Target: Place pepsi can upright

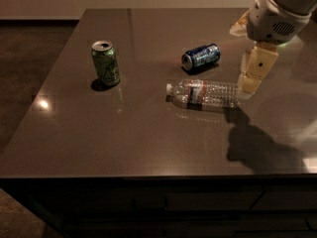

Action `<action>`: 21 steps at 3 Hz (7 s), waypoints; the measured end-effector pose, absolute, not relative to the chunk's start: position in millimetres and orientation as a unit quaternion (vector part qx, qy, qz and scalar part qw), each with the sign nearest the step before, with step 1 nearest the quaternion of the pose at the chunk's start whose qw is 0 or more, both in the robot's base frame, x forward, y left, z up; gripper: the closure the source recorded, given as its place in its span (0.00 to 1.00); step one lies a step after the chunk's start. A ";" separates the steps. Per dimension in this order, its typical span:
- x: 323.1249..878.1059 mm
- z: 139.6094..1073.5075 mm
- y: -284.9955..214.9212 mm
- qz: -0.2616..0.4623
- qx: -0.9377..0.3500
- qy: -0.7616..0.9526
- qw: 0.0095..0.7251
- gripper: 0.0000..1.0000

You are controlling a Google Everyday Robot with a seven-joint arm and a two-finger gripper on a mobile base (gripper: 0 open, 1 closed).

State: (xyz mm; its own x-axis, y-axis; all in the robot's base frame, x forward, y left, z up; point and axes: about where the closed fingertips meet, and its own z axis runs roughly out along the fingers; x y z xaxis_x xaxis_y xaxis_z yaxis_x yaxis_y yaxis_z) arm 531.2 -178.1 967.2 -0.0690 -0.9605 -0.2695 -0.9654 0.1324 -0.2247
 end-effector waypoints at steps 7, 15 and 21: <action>653.7 918.4 -145.8 0.052 -0.728 0.656 0.192 0.00; 729.8 876.9 -141.2 -0.063 -0.852 0.512 0.086 0.00; 723.3 899.9 -122.7 -0.013 -0.810 0.567 0.149 1.00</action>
Offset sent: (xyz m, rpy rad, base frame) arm 0.0569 0.0047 -0.0205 0.0170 0.0352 0.0962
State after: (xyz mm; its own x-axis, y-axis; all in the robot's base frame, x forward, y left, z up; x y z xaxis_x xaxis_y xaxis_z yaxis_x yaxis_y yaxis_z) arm 723.3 -122.7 899.9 0.3569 -0.9225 -0.1469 -0.9146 -0.3131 -0.2559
